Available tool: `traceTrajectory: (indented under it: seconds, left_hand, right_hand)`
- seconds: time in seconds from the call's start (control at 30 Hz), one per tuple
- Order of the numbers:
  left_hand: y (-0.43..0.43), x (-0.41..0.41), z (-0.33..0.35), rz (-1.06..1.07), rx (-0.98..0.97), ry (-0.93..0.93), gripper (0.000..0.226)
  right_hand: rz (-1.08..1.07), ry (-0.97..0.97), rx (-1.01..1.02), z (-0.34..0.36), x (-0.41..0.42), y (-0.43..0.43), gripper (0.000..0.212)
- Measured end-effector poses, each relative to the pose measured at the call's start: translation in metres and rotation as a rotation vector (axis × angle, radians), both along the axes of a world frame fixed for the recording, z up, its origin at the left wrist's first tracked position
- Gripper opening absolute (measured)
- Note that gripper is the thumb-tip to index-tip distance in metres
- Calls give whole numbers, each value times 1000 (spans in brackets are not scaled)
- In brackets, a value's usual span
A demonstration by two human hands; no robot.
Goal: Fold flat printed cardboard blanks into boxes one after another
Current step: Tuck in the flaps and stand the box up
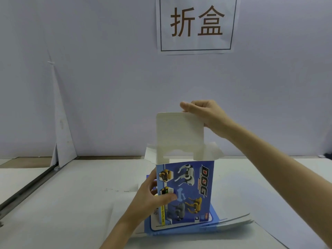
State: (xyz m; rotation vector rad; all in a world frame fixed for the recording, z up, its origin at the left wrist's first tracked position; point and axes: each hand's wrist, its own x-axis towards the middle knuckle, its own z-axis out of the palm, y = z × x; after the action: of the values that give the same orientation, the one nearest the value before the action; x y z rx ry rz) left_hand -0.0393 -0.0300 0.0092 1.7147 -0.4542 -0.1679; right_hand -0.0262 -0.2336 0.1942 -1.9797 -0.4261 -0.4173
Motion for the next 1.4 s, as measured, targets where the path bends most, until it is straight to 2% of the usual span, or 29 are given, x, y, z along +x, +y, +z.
traceTrajectory:
  seconds: [0.1, 0.17, 0.23, 0.37, 0.47, 0.6, 0.7, 0.77, 0.87, 0.93, 1.0, 1.07, 1.13, 1.2, 1.27, 1.4]
  left_hand:
    - [0, 1, 0, -14, 1, -11, 77]
    - [0, 2, 0, -20, -5, -11, 81]
    - [0, 3, -1, -30, -13, -17, 79]
    - [0, 4, -2, -35, -35, -29, 75]
    - [1, 7, -7, -52, -29, -16, 74]
    - [-2, 8, -18, -179, 29, 58, 79]
    - [1, 11, -17, -145, 57, 42, 81]
    - [5, 13, -10, -163, 45, 8, 77]
    - [10, 13, 11, -102, -145, 7, 64]
    - [9, 12, 28, -48, -290, 39, 64]
    - [6, 9, 41, -48, -346, 42, 58]
    - [0, 3, 50, -85, -369, 8, 51]
    - [-7, -3, 56, -82, -397, -26, 52]
    - [-10, -7, 59, -1, -408, -75, 57]
    - [-10, -9, 62, 72, -385, -147, 55]
    - [-9, -10, 67, 215, -386, -257, 36]
  right_hand:
    - [116, 242, 16, 10, -6, -3, 28]
    - [139, 266, -33, 12, -9, -6, 22]
    - [71, 155, -82, 8, -9, -5, 7]
    - [-94, -177, -120, -8, -8, 8, 8]
    - [-134, -230, -150, -13, -10, 11, 5]
    - [-274, -364, -133, -23, -17, 16, 9]
    - [-305, -349, -167, -27, -23, 19, 23]
    - [-355, -362, -102, -31, -31, 12, 39]
    - [-465, -427, 209, -45, -51, -6, 49]
    - [-458, -330, 356, -58, -64, -12, 60]
    - [-378, -129, 307, -72, -71, -6, 73]
    - [-171, -2, 281, -84, -72, 7, 76]
    - [-15, -5, 359, -93, -70, 17, 63]
    - [25, -10, 420, -96, -69, 20, 59]
    - [39, -1, 414, -97, -70, 18, 65]
    - [-25, 52, 398, -99, -71, 12, 78]
